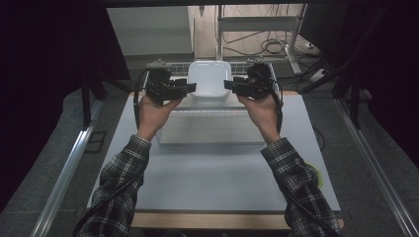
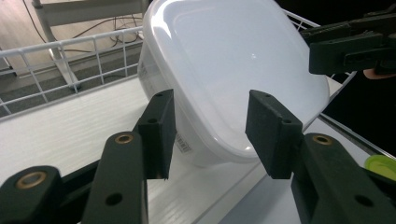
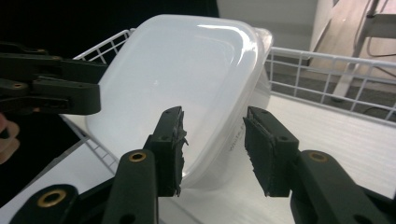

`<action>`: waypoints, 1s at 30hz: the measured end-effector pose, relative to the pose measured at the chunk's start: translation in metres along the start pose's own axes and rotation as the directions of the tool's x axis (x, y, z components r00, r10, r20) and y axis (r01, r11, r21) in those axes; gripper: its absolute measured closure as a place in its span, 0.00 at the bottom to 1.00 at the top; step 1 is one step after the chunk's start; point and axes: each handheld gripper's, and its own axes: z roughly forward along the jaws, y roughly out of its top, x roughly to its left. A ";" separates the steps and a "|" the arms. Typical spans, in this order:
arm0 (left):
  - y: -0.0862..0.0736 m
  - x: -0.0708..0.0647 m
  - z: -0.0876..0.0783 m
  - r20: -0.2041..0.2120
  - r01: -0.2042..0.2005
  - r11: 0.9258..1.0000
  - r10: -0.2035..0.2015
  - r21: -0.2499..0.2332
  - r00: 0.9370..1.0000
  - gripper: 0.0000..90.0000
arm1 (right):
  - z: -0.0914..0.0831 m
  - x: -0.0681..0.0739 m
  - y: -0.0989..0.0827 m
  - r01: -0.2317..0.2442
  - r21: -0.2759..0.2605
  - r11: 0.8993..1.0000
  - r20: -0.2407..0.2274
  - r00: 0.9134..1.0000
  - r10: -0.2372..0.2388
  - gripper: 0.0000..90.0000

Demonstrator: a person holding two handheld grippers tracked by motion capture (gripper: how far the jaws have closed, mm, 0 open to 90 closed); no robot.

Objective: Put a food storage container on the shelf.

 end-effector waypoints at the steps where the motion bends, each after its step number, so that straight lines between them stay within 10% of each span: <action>1: 0.001 0.001 0.001 -0.003 0.001 1.000 -0.001 -0.001 1.000 0.58 | 0.001 0.000 0.000 -0.001 -0.002 1.000 0.004 1.000 0.001 0.64; 15: 0.013 0.003 0.001 0.001 0.003 1.000 -0.003 -0.020 1.000 0.61 | 0.004 0.000 0.003 0.005 -0.026 1.000 -0.003 1.000 -0.005 0.67; 22: -0.010 -0.012 -0.016 0.028 -0.046 0.999 0.047 -0.027 0.999 0.84 | -0.007 0.002 -0.006 0.015 -0.028 0.999 -0.038 0.999 -0.016 0.81; 30: -0.027 -0.012 0.003 0.080 -0.033 0.999 0.030 0.032 0.996 0.93 | -0.007 -0.005 -0.015 -0.003 -0.015 1.000 -0.051 0.999 0.003 0.85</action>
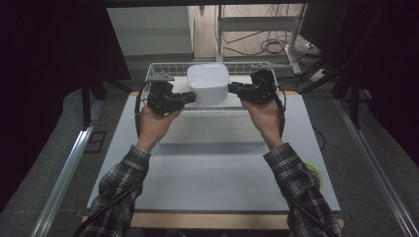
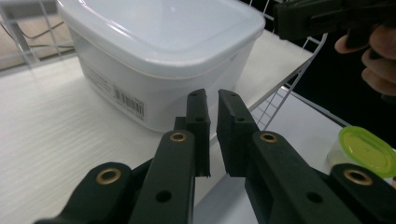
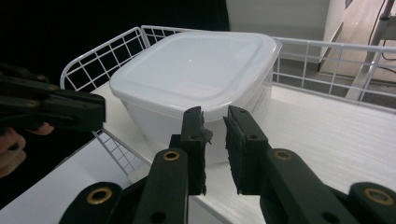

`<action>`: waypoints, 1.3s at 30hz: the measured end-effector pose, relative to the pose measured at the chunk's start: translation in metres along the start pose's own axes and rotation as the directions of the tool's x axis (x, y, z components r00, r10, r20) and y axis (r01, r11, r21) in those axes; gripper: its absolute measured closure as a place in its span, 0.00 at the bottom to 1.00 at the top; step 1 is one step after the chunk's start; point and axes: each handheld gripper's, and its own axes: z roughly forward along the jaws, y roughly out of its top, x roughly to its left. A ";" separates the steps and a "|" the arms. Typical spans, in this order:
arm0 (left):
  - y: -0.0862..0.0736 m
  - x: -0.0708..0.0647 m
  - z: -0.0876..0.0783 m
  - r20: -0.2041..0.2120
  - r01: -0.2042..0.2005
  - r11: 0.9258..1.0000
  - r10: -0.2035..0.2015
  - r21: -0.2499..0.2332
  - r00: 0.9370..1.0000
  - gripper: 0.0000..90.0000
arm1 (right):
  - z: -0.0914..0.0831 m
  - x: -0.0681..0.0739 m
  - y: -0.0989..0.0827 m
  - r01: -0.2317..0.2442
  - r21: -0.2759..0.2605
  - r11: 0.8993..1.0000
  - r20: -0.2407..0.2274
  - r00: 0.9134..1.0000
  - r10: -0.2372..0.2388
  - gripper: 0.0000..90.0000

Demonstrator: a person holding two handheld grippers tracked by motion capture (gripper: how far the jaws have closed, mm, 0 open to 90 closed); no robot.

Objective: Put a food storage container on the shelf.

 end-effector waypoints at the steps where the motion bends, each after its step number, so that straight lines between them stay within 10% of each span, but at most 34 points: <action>1: 0.000 0.001 0.002 -0.009 -0.001 1.000 0.001 0.004 1.000 0.93 | 0.000 0.000 -0.001 0.001 0.001 1.000 -0.001 1.000 -0.001 0.85; 12: 0.001 0.010 0.005 -0.038 0.037 0.999 -0.037 -0.008 0.999 0.90 | -0.002 -0.001 -0.010 -0.005 0.007 1.000 -0.026 1.000 0.005 0.83; 39: -0.076 -0.055 -0.028 0.055 -0.154 0.987 0.152 0.037 0.987 0.27 | -0.033 0.029 -0.080 0.130 0.058 0.990 -0.077 0.989 -0.125 0.31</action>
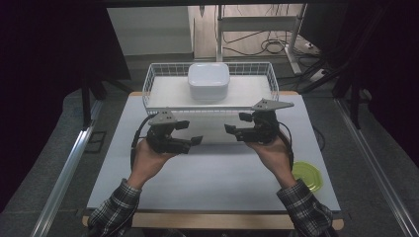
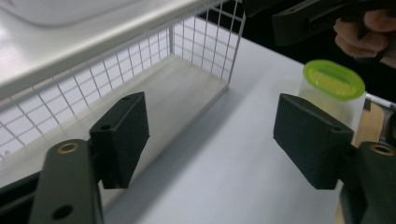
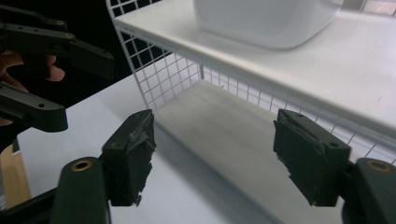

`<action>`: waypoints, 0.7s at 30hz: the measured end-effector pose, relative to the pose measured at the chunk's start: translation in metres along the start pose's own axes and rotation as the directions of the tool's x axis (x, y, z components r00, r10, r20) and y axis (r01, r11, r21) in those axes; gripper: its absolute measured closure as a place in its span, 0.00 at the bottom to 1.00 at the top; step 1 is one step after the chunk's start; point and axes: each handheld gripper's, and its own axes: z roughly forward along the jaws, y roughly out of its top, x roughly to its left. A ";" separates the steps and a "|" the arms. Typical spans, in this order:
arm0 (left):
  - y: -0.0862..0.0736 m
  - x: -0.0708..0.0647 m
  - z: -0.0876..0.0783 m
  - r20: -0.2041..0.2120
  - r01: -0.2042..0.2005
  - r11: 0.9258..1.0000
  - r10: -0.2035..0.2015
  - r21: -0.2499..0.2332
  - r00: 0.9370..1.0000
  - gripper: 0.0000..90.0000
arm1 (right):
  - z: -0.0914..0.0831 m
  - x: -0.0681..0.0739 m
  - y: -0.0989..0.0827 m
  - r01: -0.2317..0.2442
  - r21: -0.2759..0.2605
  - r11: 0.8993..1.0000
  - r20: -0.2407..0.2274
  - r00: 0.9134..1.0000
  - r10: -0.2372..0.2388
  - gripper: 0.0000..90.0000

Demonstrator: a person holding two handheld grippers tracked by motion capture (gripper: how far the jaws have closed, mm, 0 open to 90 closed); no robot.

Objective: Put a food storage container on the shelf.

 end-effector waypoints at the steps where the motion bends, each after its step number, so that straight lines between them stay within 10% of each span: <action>1: -0.003 -0.001 -0.001 -0.003 -0.003 1.000 0.003 0.003 1.000 0.26 | 0.000 0.002 -0.003 0.003 0.001 1.000 0.000 1.000 -0.003 0.29; 21: -0.072 -0.022 -0.019 -0.105 0.017 1.000 -0.014 0.023 0.994 0.06 | -0.005 0.017 -0.060 0.058 0.077 0.995 -0.019 0.998 -0.057 0.11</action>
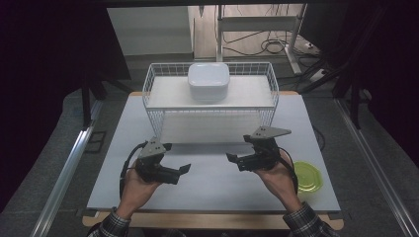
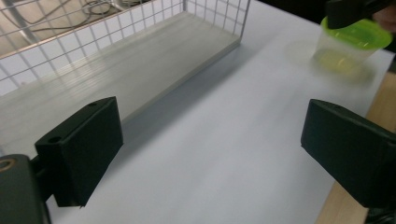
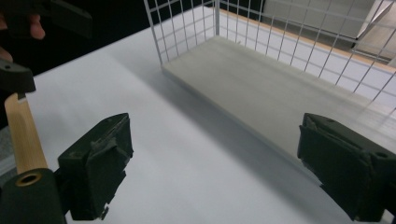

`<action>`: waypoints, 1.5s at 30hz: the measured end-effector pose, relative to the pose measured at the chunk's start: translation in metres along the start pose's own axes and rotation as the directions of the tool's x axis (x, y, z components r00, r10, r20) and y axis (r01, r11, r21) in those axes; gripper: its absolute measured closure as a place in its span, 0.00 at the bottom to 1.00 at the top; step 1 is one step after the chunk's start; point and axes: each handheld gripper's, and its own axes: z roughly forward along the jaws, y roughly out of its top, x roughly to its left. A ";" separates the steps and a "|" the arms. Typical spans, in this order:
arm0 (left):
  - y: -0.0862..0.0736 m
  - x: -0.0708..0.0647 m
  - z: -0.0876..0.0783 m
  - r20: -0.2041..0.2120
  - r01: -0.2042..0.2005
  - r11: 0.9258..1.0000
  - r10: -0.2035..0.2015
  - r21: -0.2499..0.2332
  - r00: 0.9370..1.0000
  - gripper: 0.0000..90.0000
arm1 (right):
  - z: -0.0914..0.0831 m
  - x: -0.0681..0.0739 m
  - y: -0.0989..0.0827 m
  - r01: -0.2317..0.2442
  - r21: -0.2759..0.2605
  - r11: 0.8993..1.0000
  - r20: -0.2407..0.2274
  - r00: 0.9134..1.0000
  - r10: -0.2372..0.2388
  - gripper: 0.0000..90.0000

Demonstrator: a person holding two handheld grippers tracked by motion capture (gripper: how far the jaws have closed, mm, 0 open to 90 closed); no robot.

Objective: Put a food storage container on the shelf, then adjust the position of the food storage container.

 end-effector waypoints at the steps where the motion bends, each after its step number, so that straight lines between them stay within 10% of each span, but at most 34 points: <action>1: -0.003 -0.001 -0.001 -0.016 -0.010 1.000 0.010 -0.003 1.000 0.06 | 0.000 0.001 -0.003 0.005 0.006 1.000 -0.002 1.000 -0.005 0.10; 25: -0.060 -0.014 0.008 -0.031 -0.052 0.998 0.053 0.035 0.998 0.05 | -0.004 0.012 -0.067 0.016 0.075 0.997 0.023 1.000 -0.018 0.07; 45: -0.070 -0.016 0.012 -0.028 -0.049 0.996 0.051 0.078 0.998 0.03 | -0.009 0.006 -0.080 0.023 0.140 0.990 0.066 0.997 -0.033 0.05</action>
